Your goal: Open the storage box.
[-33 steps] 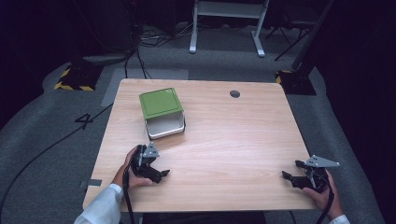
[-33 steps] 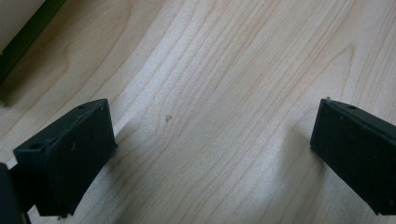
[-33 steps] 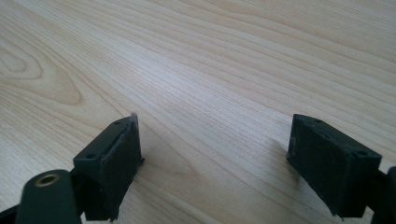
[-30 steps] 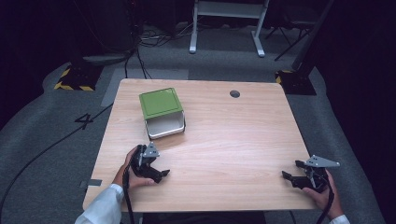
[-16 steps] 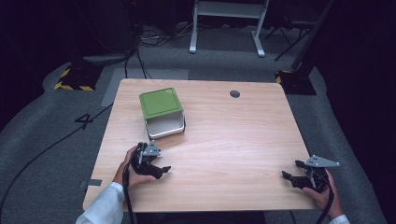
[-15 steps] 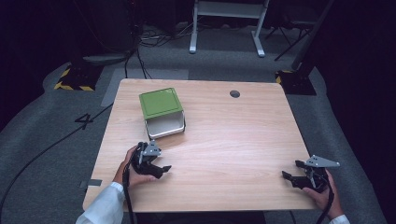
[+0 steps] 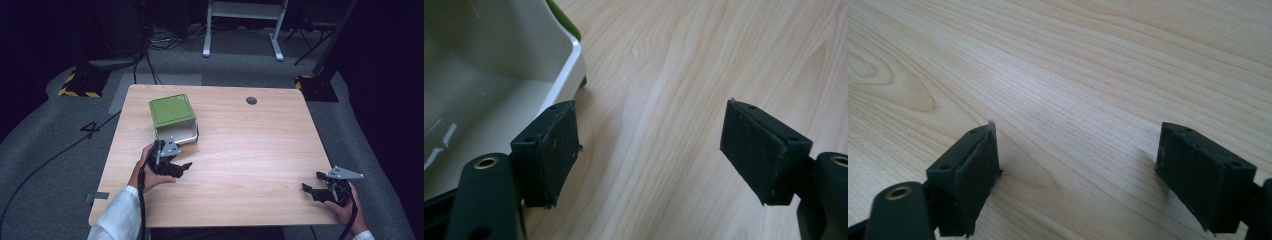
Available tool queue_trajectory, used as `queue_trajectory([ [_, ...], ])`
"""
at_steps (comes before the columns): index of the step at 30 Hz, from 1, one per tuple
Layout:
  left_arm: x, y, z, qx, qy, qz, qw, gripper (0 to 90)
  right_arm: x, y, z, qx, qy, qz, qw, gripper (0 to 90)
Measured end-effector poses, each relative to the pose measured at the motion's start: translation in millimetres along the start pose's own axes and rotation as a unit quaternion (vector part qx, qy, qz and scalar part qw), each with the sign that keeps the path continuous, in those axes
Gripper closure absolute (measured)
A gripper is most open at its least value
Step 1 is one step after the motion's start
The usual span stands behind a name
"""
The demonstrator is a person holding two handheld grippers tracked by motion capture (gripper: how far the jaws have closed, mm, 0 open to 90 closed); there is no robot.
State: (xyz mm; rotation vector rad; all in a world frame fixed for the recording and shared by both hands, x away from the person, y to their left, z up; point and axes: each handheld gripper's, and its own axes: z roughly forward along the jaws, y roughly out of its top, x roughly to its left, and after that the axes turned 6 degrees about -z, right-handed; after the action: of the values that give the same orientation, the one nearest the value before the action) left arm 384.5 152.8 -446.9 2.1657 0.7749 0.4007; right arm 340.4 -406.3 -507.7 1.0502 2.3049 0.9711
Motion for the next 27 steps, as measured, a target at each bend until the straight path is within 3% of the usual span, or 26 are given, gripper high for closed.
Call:
queue_trajectory([
  [10, 3.6, 24.1, 24.7, -0.010, 0.016, 0.007, 0.9998, 23.0, 0.0, -0.1, -0.1, 0.000, 0.000, 0.000, 1.0000, 17.5],
  [15, 9.0, 29.8, 38.6, 0.003, 0.028, 0.008, 0.9996, 20.9, 0.2, -0.3, -0.3, 0.000, 0.000, 0.000, 1.0000, 17.5],
  [19, 14.8, 33.4, 45.3, -0.003, 0.025, -0.005, 0.9997, 20.8, 0.2, -0.5, -0.4, 0.000, 0.000, 0.000, 1.0000, 17.4],
  [27, 22.5, 32.6, 59.3, 0.017, 0.016, -0.015, 0.9996, 22.1, 0.3, -0.5, -0.5, 0.000, 0.000, 0.000, 1.0000, 17.5],
])
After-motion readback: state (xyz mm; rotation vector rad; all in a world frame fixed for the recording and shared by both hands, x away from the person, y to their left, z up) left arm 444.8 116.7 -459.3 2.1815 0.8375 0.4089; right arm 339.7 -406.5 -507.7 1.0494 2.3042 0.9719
